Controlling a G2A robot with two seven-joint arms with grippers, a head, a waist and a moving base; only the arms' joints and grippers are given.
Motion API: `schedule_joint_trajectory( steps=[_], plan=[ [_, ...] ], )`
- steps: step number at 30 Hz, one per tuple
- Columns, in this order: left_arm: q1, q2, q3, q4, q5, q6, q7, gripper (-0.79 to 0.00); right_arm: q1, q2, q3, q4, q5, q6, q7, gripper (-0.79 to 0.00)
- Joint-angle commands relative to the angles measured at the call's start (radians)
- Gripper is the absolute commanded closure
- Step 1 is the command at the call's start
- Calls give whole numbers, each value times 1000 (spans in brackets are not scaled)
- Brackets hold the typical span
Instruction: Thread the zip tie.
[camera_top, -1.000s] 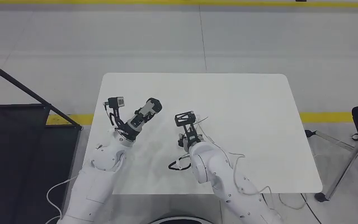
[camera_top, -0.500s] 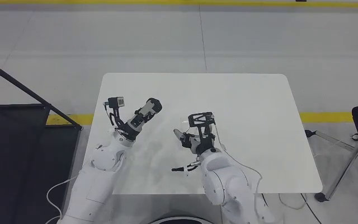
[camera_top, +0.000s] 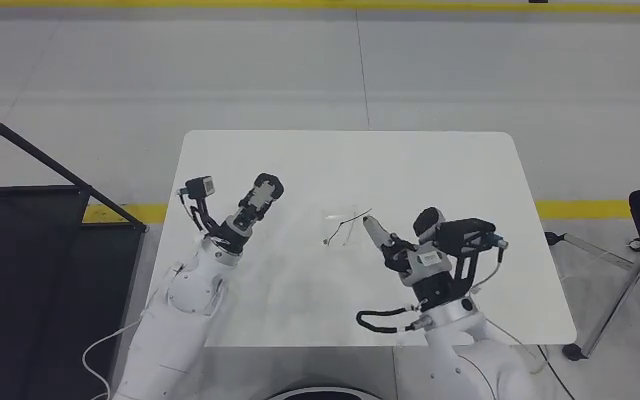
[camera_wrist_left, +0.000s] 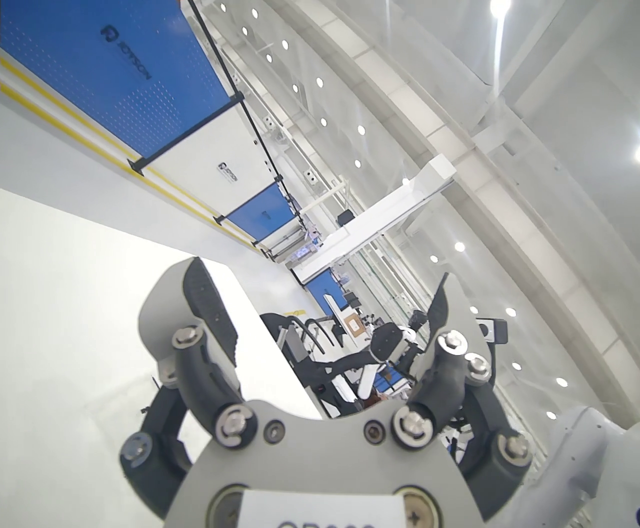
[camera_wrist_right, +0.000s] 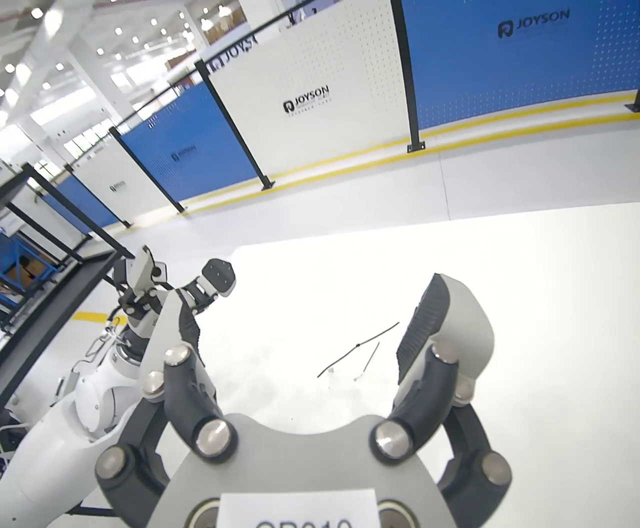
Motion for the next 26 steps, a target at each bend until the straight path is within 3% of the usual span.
schedule_joint_trajectory(
  steps=[1,5,26],
  plan=[
    [13,-5,3,-7,79,4,90,-785,-2,2,59,0,84,-38,-25,-785],
    [23,-9,8,-14,121,11,142,-785,0,6,158,0,213,-96,-17,-785],
    [23,-9,8,-14,121,11,142,-784,0,6,157,0,213,-96,-17,-784]
  ],
)
